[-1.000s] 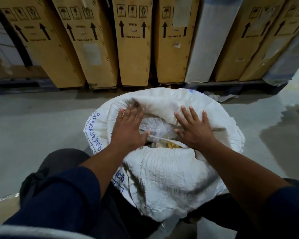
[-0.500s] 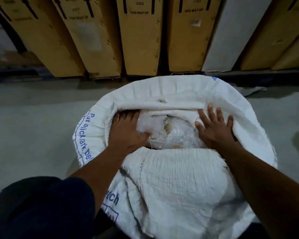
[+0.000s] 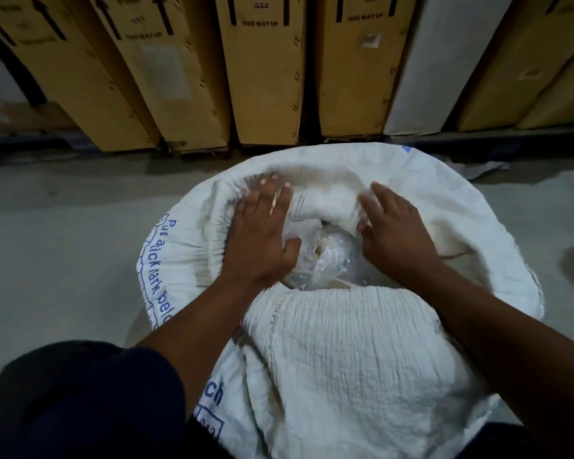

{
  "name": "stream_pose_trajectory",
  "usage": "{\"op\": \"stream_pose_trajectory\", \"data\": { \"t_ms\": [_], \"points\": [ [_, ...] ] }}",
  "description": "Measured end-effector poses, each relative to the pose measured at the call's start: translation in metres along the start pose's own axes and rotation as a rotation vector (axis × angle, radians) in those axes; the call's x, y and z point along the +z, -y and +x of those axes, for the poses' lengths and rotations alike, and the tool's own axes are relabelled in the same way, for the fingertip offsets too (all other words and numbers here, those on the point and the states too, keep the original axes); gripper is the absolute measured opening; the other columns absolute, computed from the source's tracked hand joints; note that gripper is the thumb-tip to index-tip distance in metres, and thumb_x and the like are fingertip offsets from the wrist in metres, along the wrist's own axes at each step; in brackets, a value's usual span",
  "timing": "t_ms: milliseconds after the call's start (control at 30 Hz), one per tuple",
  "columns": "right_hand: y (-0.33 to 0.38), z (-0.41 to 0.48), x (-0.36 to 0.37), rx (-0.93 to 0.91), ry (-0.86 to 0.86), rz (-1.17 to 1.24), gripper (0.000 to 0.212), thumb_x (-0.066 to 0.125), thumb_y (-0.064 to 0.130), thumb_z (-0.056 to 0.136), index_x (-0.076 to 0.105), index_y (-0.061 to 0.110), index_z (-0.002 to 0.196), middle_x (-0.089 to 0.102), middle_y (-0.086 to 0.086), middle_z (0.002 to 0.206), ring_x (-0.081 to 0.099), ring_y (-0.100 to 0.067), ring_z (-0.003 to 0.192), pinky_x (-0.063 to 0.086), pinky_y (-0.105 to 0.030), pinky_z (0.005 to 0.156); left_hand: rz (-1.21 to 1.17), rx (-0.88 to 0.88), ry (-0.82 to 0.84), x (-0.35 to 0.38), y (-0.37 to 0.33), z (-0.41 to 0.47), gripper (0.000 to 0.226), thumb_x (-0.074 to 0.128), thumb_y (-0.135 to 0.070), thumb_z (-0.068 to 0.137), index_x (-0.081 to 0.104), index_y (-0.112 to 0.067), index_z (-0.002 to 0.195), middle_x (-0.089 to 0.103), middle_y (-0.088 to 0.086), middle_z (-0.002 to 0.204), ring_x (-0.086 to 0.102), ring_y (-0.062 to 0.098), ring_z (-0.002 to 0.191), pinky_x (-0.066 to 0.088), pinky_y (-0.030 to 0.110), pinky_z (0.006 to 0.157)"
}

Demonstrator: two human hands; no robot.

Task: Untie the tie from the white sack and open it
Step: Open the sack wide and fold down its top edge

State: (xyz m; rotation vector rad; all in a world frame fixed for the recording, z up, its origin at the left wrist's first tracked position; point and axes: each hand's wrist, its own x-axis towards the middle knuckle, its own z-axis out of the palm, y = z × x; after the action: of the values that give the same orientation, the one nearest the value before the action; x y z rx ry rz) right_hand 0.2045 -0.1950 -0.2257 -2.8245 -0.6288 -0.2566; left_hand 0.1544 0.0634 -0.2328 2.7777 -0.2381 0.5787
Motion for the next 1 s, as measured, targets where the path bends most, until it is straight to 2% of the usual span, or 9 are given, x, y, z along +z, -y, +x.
{"op": "stream_pose_trajectory", "data": {
  "t_ms": [100, 200, 367, 533, 633, 733, 833, 900, 1000],
  "points": [
    [0.007, -0.003, -0.004, -0.209, -0.006, 0.021, 0.064, 0.046, 0.012, 0.098, 0.033, 0.012, 0.161, 0.023, -0.009, 0.171, 0.019, -0.026, 0.159, 0.017, -0.049, 0.128, 0.127, -0.020, -0.033, -0.001, 0.005, 0.001, 0.093, 0.051, -0.044, 0.085, 0.017, -0.020, 0.168, 0.007, 0.005, 0.177, 0.001, 0.022, 0.164, 0.002, 0.046, 0.131],
    [-0.004, -0.006, 0.000, -0.279, 0.101, -0.097, 0.068, 0.047, 0.017, 0.100, 0.027, 0.020, 0.164, 0.019, -0.001, 0.172, 0.013, -0.021, 0.160, 0.014, -0.050, 0.129, 0.231, -0.093, -0.016, 0.007, 0.026, -0.002, 0.090, 0.046, -0.062, 0.093, 0.016, -0.023, 0.169, 0.001, 0.003, 0.178, -0.002, 0.024, 0.164, 0.003, 0.052, 0.131],
    [-0.027, -0.002, 0.015, -0.138, 0.200, -0.165, 0.060, 0.043, 0.028, 0.107, 0.026, 0.027, 0.164, 0.020, 0.003, 0.173, 0.013, -0.026, 0.161, 0.010, -0.058, 0.125, 0.287, -0.132, 0.087, 0.028, 0.047, -0.004, 0.102, 0.036, -0.092, 0.083, 0.029, -0.033, 0.165, 0.002, 0.003, 0.178, 0.000, 0.028, 0.163, -0.007, 0.061, 0.126],
    [-0.021, 0.019, 0.026, -0.003, 0.417, -0.216, 0.061, 0.030, 0.028, 0.109, 0.009, 0.026, 0.166, 0.002, 0.007, 0.175, -0.002, -0.028, 0.161, 0.002, -0.059, 0.126, 0.211, -0.284, 0.264, 0.039, 0.049, 0.005, 0.114, 0.017, -0.105, 0.075, 0.020, -0.037, 0.167, -0.006, -0.006, 0.177, -0.007, 0.021, 0.163, -0.020, 0.063, 0.121],
    [0.003, 0.034, 0.016, 0.038, 0.527, -0.245, 0.066, 0.033, 0.026, 0.106, 0.007, 0.022, 0.166, -0.001, 0.002, 0.176, -0.004, -0.031, 0.161, 0.001, -0.064, 0.125, 0.172, -0.360, 0.367, 0.043, 0.050, 0.010, 0.121, 0.012, -0.109, 0.068, 0.012, -0.040, 0.167, -0.012, -0.008, 0.176, -0.012, 0.019, 0.162, -0.026, 0.062, 0.117],
    [0.041, 0.033, -0.004, 0.001, 0.470, -0.198, 0.074, 0.043, 0.034, 0.100, 0.010, 0.021, 0.165, 0.002, -0.007, 0.175, -0.002, -0.033, 0.161, 0.003, -0.060, 0.126, 0.116, -0.392, 0.404, 0.038, 0.047, 0.011, 0.123, 0.014, -0.110, 0.066, 0.007, -0.040, 0.167, -0.015, -0.009, 0.176, -0.015, 0.018, 0.162, -0.030, 0.059, 0.115],
    [0.093, -0.003, -0.016, -0.236, 0.433, -0.029, 0.077, 0.045, 0.058, 0.096, 0.026, 0.023, 0.161, 0.018, -0.012, 0.171, 0.010, -0.032, 0.159, 0.012, -0.055, 0.126, 0.183, -0.336, 0.405, 0.021, 0.043, 0.008, 0.112, 0.025, -0.098, 0.079, 0.005, -0.035, 0.169, -0.013, -0.002, 0.176, -0.011, 0.020, 0.163, -0.021, 0.065, 0.120],
    [0.121, -0.034, -0.017, -0.340, 0.521, 0.079, 0.075, 0.053, 0.062, 0.094, 0.037, 0.026, 0.158, 0.029, -0.016, 0.166, 0.022, -0.036, 0.155, 0.020, -0.051, 0.123, 0.301, -0.316, 0.449, 0.006, 0.034, 0.007, 0.104, 0.036, -0.084, 0.090, 0.001, -0.026, 0.169, -0.015, 0.005, 0.176, -0.013, 0.026, 0.162, -0.012, 0.069, 0.123],
    [0.146, -0.072, -0.010, -0.384, 0.621, 0.072, 0.076, 0.053, 0.062, 0.094, 0.030, 0.034, 0.161, 0.019, -0.021, 0.170, 0.020, -0.043, 0.154, 0.021, -0.051, 0.124, 0.501, -0.272, 0.532, -0.023, 0.004, 0.004, 0.113, 0.054, -0.069, 0.089, -0.006, -0.015, 0.167, -0.016, 0.014, 0.175, -0.009, 0.040, 0.161, -0.009, 0.069, 0.124]
  ]
}}
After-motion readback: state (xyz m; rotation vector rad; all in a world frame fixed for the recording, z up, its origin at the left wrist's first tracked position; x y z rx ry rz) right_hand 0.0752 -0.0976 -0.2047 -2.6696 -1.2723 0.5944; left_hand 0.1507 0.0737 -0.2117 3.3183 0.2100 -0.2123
